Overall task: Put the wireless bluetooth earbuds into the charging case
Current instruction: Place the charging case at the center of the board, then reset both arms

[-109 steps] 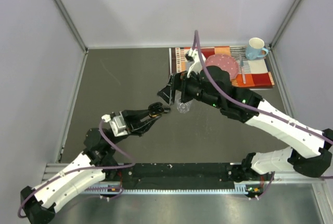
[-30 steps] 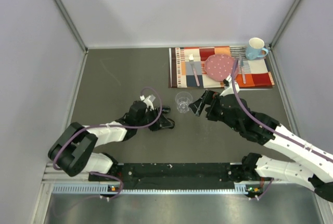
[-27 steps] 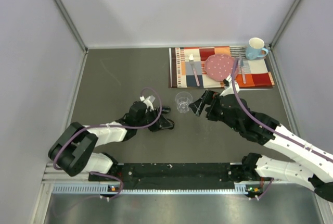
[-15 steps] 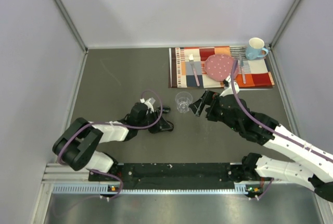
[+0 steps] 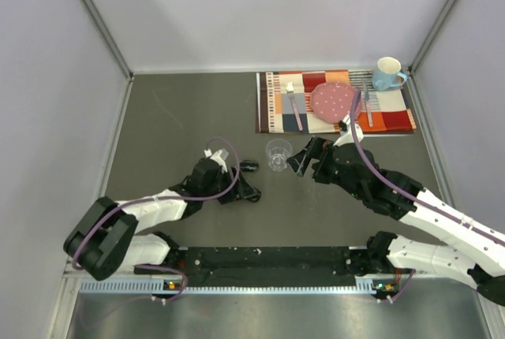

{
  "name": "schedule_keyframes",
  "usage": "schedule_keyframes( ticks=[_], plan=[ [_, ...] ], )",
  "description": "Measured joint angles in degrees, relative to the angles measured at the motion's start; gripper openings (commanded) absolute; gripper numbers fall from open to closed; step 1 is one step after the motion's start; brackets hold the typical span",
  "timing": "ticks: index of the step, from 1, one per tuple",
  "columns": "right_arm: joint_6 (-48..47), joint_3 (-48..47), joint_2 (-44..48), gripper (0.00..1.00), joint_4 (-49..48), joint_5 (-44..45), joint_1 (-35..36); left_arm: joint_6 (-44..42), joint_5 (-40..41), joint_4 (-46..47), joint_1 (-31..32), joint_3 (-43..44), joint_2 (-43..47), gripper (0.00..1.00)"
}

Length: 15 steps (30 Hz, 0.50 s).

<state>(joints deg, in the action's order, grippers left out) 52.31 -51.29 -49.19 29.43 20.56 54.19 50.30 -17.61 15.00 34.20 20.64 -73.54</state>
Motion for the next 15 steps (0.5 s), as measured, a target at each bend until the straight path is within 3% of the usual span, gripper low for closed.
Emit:
schedule_keyframes(
  ticks=[11,12,13,15],
  plan=[
    [-1.70,0.31,0.11,0.95,0.24,0.46,-0.42,-7.85,12.11,-20.61,0.00,1.75,16.57,0.73],
    [-2.27,0.31,0.13,0.96,0.28,0.59,-0.79,-9.35,13.55,-23.02,0.00,2.91,18.38,0.76],
    [-2.86,0.33,0.17,0.96,0.35,0.52,-1.60,-10.97,14.95,-24.90,0.00,4.17,20.00,0.89],
    [-4.00,0.83,0.46,0.98,0.39,0.15,-4.11,-14.29,19.34,-28.22,0.02,7.98,23.43,0.99]
  ],
)
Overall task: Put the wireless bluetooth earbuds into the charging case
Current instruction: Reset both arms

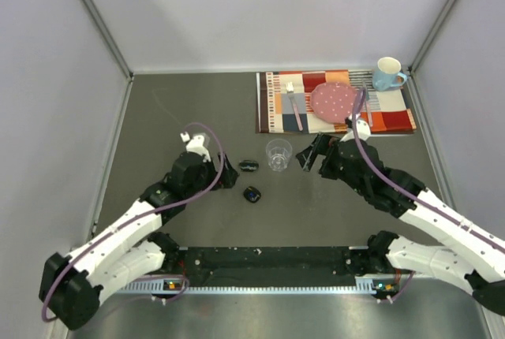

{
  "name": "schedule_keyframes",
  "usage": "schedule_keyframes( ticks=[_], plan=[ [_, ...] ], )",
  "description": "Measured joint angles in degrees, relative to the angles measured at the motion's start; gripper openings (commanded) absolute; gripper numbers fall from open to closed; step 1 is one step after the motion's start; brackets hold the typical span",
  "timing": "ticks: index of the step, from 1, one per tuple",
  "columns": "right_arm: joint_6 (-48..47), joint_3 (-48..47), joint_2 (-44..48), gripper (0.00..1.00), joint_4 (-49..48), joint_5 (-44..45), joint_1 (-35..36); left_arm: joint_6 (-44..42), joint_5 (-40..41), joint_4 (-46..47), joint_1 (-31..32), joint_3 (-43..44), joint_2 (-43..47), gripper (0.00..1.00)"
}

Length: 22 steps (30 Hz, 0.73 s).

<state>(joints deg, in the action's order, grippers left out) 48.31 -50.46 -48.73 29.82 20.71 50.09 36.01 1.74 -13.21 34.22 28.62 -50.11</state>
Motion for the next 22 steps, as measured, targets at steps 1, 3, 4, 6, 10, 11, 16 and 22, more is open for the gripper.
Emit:
schedule_keyframes(
  ticks=[1,3,4,6,10,11,16,22],
  plan=[
    [-0.48,0.35,0.13,0.98,0.17,-0.26,-1.51,-1.31,1.60,-0.68,-0.02,1.49,1.05,0.99],
    [-1.77,1.36,0.13,0.99,0.48,-2.78,-6.32,-3.56,5.77,-1.75,-0.02,4.83,3.39,0.99],
    [-2.60,1.97,0.02,0.99,0.92,-4.59,-8.61,-4.68,7.72,-1.86,-0.02,6.14,4.44,0.99],
    [-3.85,2.84,-0.20,0.99,1.57,-8.07,-15.45,-6.03,11.80,-1.84,-0.02,7.82,6.38,0.99],
    [-6.16,3.72,-0.96,0.99,3.17,-14.53,-27.32,-6.47,19.17,-2.43,-0.02,8.39,8.79,0.99],
    [-6.60,3.89,-1.03,0.99,3.48,-15.06,-29.68,-6.47,20.70,-3.04,-0.02,8.44,9.09,0.99],
    [-9.40,3.96,-1.05,0.99,4.96,-13.99,-32.63,-6.60,25.70,-5.22,-0.07,8.41,11.02,0.99],
    [-11.67,3.96,-3.82,0.99,5.60,-9.22,-32.63,-7.69,28.61,-5.27,-0.07,8.33,13.40,0.99]
  ],
)
